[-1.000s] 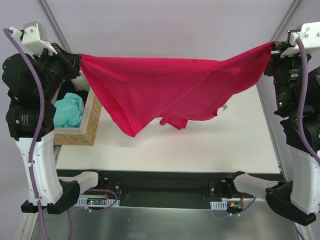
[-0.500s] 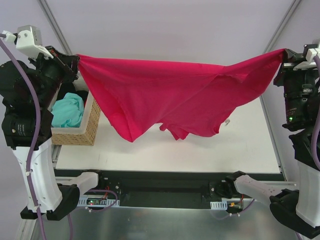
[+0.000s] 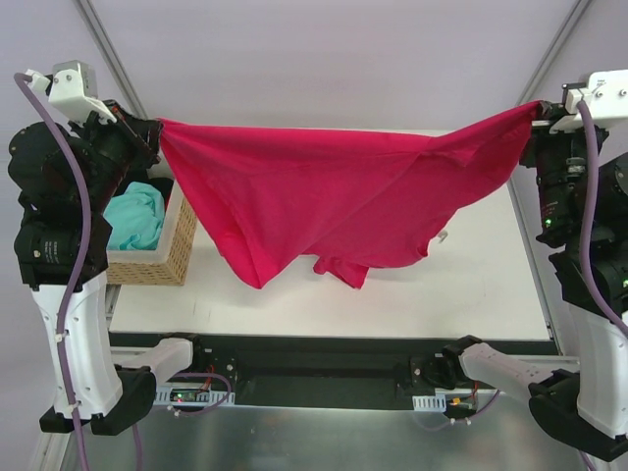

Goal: Fold and stack the t-shirts
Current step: Flatten out the tshirt

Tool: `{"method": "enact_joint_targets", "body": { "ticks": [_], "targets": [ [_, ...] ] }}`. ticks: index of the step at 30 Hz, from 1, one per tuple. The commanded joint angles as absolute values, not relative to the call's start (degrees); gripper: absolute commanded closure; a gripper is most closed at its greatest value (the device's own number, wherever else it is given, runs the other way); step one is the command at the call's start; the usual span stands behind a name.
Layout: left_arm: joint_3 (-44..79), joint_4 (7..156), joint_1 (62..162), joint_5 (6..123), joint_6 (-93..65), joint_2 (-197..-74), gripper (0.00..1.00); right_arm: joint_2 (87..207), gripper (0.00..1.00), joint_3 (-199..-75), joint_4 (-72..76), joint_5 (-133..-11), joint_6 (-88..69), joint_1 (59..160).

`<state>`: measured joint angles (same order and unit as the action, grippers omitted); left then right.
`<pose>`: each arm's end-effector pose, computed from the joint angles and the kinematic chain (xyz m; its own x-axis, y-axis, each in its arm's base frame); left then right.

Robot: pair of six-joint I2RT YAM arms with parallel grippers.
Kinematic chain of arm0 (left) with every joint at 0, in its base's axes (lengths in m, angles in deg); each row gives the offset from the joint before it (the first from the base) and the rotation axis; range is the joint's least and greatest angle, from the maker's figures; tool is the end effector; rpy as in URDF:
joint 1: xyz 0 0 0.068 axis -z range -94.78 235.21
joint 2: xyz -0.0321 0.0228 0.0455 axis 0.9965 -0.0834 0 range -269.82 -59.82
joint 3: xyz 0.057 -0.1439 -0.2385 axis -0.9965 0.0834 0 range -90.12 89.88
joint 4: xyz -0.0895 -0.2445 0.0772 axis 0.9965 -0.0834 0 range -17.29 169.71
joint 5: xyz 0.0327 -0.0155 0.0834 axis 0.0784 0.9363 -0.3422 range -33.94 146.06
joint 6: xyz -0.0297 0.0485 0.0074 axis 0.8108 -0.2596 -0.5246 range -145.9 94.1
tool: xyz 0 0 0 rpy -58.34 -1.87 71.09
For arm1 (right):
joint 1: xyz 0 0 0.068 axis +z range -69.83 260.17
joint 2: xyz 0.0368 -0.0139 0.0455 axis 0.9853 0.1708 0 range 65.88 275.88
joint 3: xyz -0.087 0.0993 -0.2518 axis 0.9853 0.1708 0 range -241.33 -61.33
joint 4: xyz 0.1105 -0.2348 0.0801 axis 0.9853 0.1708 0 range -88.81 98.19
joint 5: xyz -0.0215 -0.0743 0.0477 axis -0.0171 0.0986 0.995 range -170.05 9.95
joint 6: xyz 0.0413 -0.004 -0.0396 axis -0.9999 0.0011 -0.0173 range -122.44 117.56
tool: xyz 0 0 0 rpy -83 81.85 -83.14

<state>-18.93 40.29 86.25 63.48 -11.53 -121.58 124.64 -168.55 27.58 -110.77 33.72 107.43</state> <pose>0.1329 -0.0076 0.5997 0.0923 -0.2478 -0.9644 0.1742 0.9576 -0.2294 0.1006 0.0286 0.6215 0.2538 -0.4397 -0.8615 0.2189 0.8937 -0.3917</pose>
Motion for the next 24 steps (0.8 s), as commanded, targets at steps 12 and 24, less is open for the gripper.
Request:
{"method": "enact_joint_targets", "body": {
  "ticks": [12, 24],
  "targets": [
    [-16.8, 43.2, 85.9, 61.9, -12.7, -117.3, 1.0, 121.4, 0.99, -167.4, 23.8, -113.1, 33.8, 107.6],
    [-16.0, 42.9, 85.9, 61.2, -13.0, -115.0, 1.0, 120.3, 0.99, -167.2, 24.7, -112.0, 33.1, 107.7]
  ]
}}
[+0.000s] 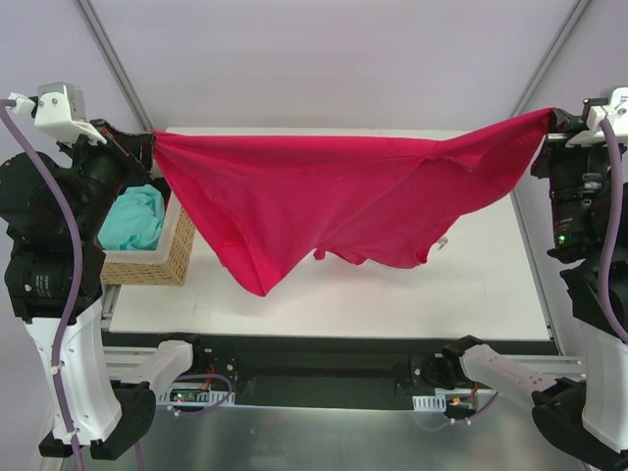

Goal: Fold and stack the t-shirts
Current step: Flatten out the tshirt

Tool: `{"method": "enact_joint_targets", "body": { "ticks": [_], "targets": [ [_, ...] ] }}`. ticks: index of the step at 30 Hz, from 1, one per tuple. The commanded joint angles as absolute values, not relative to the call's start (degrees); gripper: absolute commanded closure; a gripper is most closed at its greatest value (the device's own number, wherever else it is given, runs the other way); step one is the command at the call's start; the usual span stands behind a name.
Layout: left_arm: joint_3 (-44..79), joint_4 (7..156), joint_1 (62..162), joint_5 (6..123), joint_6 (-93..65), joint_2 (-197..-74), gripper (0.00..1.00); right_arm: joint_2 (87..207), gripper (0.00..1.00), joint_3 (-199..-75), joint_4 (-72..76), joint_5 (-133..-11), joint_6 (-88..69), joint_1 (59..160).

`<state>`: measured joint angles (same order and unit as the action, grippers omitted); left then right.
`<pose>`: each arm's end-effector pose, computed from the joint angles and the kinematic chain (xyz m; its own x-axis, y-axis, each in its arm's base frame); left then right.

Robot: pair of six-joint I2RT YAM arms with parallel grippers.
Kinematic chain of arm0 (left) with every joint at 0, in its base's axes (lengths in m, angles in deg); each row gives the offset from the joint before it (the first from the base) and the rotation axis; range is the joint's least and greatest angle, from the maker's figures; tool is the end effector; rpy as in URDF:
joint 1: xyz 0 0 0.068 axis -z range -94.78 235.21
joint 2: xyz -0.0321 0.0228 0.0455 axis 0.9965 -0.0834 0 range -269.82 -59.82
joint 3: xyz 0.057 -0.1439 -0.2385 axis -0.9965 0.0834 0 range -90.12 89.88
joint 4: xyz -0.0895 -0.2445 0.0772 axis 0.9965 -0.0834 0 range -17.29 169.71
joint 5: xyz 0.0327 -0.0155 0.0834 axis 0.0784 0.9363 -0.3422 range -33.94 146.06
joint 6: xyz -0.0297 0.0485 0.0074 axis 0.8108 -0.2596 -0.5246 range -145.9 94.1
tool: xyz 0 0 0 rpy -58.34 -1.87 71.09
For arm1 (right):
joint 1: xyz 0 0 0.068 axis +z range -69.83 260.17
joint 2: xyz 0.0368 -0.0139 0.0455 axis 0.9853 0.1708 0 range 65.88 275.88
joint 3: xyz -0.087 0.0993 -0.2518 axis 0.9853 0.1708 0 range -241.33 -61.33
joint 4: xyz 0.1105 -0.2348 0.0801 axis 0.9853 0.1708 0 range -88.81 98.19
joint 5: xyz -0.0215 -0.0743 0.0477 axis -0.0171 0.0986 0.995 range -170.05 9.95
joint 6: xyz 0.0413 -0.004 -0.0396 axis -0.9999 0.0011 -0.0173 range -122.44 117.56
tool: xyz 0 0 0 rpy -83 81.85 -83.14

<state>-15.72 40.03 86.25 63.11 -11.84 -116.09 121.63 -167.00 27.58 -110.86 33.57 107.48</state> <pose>0.1005 -0.0068 0.5951 0.1288 -0.2435 -0.9613 0.1754 0.9597 -0.2196 0.0835 0.0198 0.6193 0.2734 -0.4270 -0.8619 0.2273 0.8994 -0.3735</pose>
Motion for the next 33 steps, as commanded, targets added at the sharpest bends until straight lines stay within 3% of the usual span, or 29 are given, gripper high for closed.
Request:
{"method": "enact_joint_targets", "body": {
  "ticks": [1, 19, 33],
  "targets": [
    [-16.1, 42.8, 85.9, 61.3, -13.0, -115.0, 1.0, 120.0, 0.99, -166.9, 24.7, -112.0, 33.0, 107.7],
    [-11.6, 43.1, 85.9, 59.3, -14.9, -109.2, 1.0, 110.0, 0.99, -155.9, 18.8, -110.0, 34.5, 107.6],
    [-6.1, 39.7, 85.9, 58.2, -13.7, -108.8, 1.0, 111.2, 0.99, -154.8, 25.1, -114.9, 33.5, 107.6]
  ]
}}
